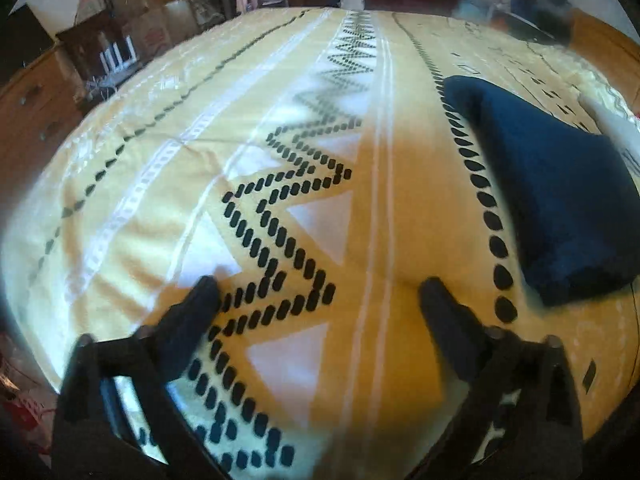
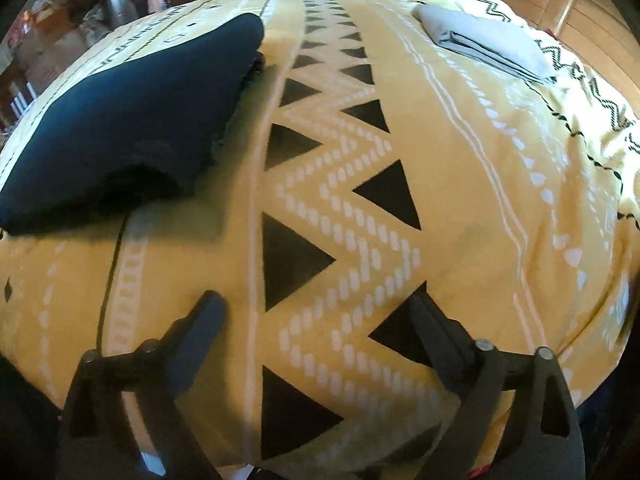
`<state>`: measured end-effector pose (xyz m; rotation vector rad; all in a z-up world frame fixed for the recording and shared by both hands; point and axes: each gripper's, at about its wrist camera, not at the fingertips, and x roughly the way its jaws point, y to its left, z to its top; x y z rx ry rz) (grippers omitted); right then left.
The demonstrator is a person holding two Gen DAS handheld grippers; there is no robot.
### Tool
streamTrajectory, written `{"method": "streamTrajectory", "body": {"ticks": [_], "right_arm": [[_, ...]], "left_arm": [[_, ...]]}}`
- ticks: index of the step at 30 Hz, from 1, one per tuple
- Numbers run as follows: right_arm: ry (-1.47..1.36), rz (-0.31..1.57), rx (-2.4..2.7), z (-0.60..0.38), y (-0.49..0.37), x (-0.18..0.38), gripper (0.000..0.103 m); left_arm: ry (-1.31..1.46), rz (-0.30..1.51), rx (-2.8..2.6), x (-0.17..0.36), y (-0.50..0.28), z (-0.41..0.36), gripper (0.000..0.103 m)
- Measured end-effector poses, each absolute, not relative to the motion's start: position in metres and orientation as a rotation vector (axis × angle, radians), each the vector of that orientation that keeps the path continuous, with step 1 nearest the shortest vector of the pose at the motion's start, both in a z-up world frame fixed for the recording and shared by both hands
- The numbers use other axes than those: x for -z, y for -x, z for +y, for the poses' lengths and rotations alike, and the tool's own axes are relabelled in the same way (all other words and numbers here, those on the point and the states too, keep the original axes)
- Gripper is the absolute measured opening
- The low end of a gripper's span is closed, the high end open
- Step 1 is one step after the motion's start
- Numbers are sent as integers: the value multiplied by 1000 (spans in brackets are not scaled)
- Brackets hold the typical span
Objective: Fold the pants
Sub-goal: 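Open both grippers and lift them away from the folded jeans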
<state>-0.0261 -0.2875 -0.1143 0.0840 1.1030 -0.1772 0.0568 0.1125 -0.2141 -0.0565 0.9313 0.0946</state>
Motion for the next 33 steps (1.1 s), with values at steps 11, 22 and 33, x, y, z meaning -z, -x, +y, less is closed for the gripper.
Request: {"method": "streamTrajectory", "body": {"ticks": [11,22,33], "right_arm": [[-117,1125,159,-300,21,129,103],[-121,1114,173,-286,40,144,103],[-63,953,174,-241,50,54,103]], "left_arm": [[99,934,-154,216,-61,109,103],[126,924,-150,217,-64,113,103],[39,703,9,93,-17,40,103]]}}
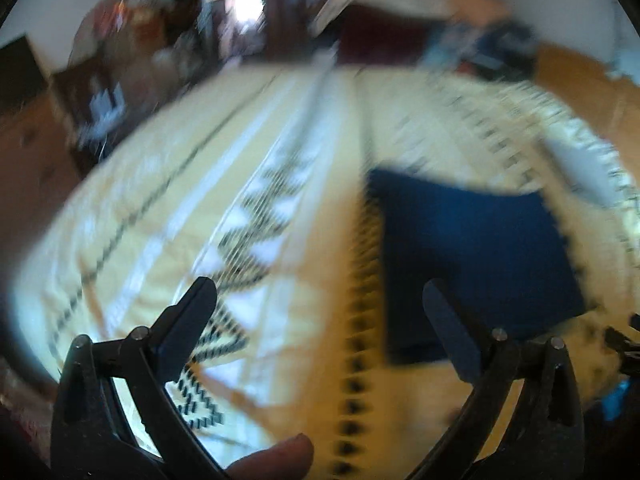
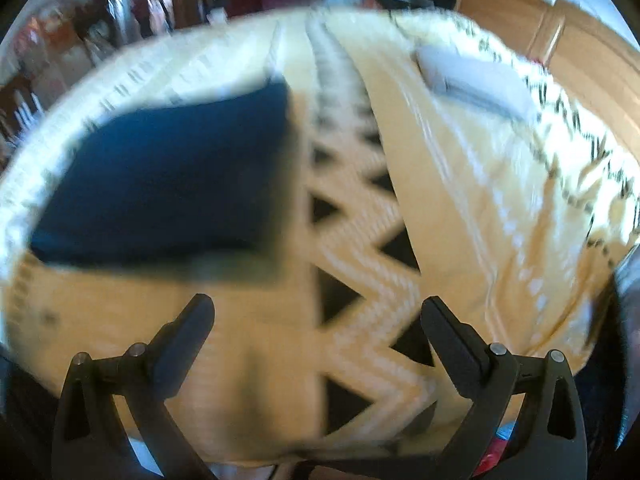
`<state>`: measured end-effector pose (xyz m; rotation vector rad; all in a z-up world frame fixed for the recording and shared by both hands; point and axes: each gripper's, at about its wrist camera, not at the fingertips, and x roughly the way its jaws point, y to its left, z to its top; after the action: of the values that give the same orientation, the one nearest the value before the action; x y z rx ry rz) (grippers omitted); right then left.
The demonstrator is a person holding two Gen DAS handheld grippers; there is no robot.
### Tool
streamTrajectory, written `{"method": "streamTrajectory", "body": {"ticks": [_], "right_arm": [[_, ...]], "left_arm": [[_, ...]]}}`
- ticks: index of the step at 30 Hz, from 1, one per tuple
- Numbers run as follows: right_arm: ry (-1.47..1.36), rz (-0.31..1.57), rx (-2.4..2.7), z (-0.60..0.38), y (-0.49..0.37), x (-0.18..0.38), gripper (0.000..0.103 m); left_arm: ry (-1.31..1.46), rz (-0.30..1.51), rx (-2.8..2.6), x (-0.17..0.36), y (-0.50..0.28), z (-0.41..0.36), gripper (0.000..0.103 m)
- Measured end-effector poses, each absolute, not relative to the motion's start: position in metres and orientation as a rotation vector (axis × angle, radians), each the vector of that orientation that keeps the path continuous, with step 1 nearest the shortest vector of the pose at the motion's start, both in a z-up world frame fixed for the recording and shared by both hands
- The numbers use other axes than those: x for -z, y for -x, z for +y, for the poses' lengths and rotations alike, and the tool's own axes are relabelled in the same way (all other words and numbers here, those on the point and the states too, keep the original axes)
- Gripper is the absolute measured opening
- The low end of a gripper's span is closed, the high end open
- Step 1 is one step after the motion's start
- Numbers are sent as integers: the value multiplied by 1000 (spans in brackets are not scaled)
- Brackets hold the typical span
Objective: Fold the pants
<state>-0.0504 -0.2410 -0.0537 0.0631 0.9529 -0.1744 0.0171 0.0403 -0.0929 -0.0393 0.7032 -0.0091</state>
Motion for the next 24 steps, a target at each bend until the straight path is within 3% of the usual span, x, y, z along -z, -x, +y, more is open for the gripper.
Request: {"method": "streamTrajectory", "body": {"ticks": [6,9,24], "right_arm": [[0,722,128,-173,64,-65,103],[23,650,130,-147,70,-104,103],[37,605,115,-120,87,-144,103]], "left_arm": [[31,495,107,-4,31,-7,103],[-5,442,67,-23,44,-19,103],[-22,429,-7,-27,53,-8,103]]}}
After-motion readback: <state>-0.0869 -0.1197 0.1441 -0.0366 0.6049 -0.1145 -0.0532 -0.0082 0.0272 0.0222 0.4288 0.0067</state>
